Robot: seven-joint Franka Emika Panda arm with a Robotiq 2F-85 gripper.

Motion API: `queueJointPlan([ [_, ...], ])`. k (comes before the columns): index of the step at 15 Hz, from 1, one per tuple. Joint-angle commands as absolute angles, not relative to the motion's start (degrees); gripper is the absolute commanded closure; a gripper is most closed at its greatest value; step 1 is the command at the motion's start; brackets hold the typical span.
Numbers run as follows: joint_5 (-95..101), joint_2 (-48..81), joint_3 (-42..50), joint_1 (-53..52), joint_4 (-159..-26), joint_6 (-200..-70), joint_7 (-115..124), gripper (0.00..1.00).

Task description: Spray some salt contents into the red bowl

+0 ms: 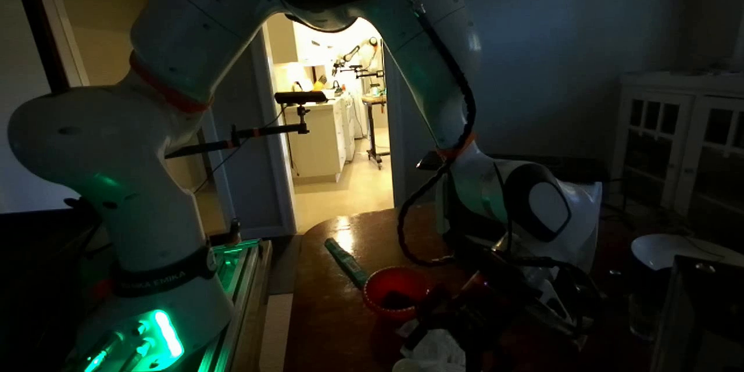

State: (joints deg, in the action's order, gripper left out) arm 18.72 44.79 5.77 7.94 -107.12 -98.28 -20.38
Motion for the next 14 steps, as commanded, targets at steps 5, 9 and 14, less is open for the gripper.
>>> queueJointPlan([
  [5,21.5,51.2,5.4,7.1,-100.8,-89.6,-19.5,0.0],
  [9,21.7,53.4,5.1,6.6,-98.4,-86.7,-19.0,0.0],
  [14,22.6,56.3,5.1,6.5,-96.3,-83.9,-18.8,0.0],
])
